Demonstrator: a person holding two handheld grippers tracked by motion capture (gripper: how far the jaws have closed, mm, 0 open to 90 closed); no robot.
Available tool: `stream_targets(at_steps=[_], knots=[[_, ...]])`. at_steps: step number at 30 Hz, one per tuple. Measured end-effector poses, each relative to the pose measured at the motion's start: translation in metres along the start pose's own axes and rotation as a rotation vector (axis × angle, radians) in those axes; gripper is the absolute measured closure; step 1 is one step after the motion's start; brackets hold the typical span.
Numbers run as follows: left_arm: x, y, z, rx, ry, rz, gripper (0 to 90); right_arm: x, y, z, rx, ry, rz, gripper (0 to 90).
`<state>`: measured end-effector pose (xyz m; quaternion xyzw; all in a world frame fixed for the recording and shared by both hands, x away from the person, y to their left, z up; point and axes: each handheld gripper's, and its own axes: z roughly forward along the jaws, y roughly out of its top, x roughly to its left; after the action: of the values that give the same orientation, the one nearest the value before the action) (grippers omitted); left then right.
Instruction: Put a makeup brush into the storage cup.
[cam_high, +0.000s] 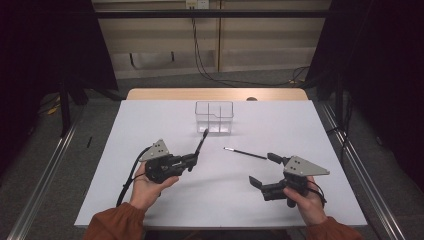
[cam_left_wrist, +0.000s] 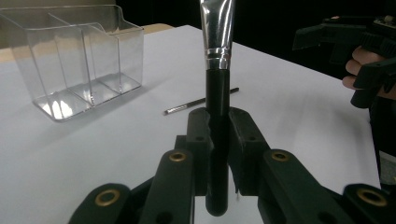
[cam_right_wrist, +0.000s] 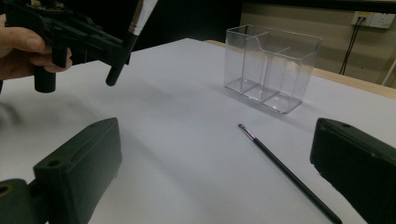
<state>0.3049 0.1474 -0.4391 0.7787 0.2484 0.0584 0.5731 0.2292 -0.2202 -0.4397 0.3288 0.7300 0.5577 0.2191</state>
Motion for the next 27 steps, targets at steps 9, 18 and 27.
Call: stream_targets(at_steps=[9, 18, 27], knots=[[-0.006, 0.005, 0.010, -0.005, -0.008, 0.001, 79.7, 0.005, 0.012, 0.022, -0.006, 0.028, -0.015, 2.2], [-0.013, 0.012, 0.029, 0.004, -0.034, 0.020, 79.7, 0.011, 0.025, 0.039, -0.013, 0.068, 0.016, 0.0], [-0.023, 0.012, 0.045, 0.001, -0.058, 0.036, 79.7, 0.015, 0.035, 0.056, -0.021, 0.079, 0.007, 0.1]])
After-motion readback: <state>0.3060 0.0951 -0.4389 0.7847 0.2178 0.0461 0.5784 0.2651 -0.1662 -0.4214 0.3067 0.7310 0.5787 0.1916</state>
